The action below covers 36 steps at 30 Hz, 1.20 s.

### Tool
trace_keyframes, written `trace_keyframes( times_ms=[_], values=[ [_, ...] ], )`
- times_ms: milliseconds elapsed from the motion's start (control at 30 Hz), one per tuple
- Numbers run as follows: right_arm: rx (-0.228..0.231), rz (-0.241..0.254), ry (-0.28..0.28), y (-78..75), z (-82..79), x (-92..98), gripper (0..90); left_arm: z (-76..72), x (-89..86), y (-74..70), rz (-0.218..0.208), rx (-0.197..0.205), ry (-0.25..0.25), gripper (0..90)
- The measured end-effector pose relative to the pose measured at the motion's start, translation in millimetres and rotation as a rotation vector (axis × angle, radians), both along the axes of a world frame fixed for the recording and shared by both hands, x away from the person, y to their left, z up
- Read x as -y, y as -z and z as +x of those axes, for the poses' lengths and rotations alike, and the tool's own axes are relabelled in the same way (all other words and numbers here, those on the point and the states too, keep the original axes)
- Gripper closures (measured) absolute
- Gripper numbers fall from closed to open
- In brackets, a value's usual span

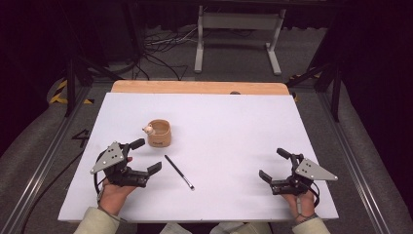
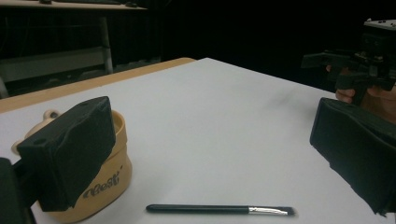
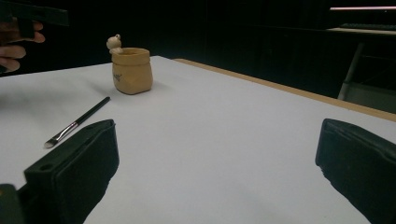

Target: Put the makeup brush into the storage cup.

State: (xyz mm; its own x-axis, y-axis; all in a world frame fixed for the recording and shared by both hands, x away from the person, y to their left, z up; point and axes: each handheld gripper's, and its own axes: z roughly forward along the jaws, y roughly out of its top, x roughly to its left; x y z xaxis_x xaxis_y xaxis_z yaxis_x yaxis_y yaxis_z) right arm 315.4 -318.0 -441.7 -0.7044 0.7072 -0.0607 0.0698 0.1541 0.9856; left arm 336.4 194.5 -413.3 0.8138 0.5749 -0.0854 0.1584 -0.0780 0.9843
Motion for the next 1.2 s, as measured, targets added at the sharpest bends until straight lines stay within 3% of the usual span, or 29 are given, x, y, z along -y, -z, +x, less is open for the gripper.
trace_keyframes(
  times_ms=[100, 400, 500, 567, 600, 767, 1167, 1200],
  values=[
    [-0.001, 0.002, -0.003, 0.0, -0.1, 0.0, 0.0, 2.8, 4.9, -4.3, 0.01, -0.026, 0.039, 0.7],
    [-0.016, 0.008, -0.009, 0.3, -0.1, 0.2, 0.0, 8.5, 14.7, -19.3, 0.068, -0.034, 0.048, 0.0],
    [-0.023, 0.009, -0.011, 0.1, 0.1, 0.4, 0.0, 12.4, 19.4, -25.2, 0.136, -0.078, 0.068, 0.2],
    [-0.029, 0.008, -0.017, 0.0, 0.6, 0.7, 0.0, 12.3, 22.9, -27.9, 0.165, -0.086, 0.074, 0.2],
    [-0.029, 0.008, -0.017, 0.0, 0.6, 0.7, 0.0, 12.3, 22.9, -27.9, 0.165, -0.086, 0.074, 0.2],
    [-0.032, 0.011, -0.017, -1.0, 0.9, 2.1, 0.0, 13.0, 30.5, -40.8, 0.247, -0.077, 0.081, 0.0],
    [-0.038, 0.013, -0.021, -1.9, 1.8, 2.7, 0.0, 22.9, 56.2, -64.7, 0.494, -0.088, 0.134, 0.0],
    [-0.038, 0.013, -0.021, -1.9, 1.8, 2.7, 0.0, 22.9, 56.2, -64.7, 0.494, -0.088, 0.134, 0.0]
  ],
)
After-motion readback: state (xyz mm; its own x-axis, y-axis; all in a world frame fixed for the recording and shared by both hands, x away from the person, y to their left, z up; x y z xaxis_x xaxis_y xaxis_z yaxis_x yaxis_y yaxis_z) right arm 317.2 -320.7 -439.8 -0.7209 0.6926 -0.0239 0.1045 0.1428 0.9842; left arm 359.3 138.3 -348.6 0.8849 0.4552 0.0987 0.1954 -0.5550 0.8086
